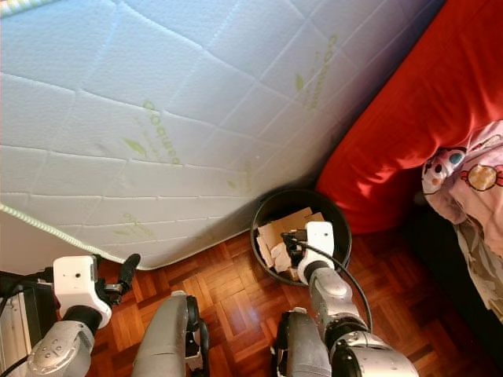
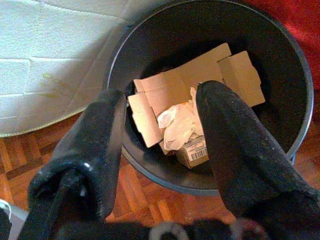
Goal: Clean up the room
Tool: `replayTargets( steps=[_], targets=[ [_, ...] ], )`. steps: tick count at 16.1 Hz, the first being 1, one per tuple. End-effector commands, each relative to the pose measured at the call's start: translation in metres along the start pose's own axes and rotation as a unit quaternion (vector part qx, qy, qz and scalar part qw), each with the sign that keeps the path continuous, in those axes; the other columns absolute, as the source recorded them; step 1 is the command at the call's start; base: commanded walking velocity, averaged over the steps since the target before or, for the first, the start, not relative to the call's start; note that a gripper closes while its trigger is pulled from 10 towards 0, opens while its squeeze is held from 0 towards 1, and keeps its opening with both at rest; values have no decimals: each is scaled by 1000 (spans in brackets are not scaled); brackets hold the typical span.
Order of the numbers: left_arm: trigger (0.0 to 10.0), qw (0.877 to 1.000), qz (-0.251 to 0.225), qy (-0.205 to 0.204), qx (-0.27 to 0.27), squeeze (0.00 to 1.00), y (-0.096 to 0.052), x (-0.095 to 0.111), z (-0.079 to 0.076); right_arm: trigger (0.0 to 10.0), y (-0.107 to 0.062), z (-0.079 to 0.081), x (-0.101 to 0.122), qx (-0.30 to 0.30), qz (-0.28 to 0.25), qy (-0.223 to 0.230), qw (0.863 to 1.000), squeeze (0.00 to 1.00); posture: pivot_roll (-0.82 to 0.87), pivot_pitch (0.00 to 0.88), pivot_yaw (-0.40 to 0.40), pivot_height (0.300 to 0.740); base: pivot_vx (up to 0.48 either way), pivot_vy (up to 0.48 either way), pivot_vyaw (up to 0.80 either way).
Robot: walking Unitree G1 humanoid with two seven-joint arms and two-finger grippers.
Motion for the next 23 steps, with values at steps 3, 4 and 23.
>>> replayTargets(
  steps=[3, 4, 23],
  targets=[
    [10000, 997, 68, 3, 30, 0, -5, -50, 20, 10000, -28, -29, -51, -40, 29, 39, 998, 0, 160, 260, -16, 644, 0, 0, 0],
    [10000, 996, 78, 4, 32, 0, -3, -59, 23, 10000, -35, -36, -64, -56, 40, 52, 996, 0, 153, 229, -17, 644, 0, 0, 0],
    [10000, 950, 299, 35, 78, 0, 1, -175, 43, 10000, -106, -46, -178, -149, 201, 132, 959, 0, 15, 0, 27, 718, 0, 0, 0]
  ],
)
Point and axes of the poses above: a point about 5 cm out from each wrist's last joint towards the gripper, its own y axis pointing out of the wrist towards the gripper, its own x axis along the axis of the wrist's last joint, z = x × y, the point moved 6 cm from there along y, pointing out of the wrist towards the gripper, and after that the axes turned 6 degrees about -y, right-handed, at the moved point
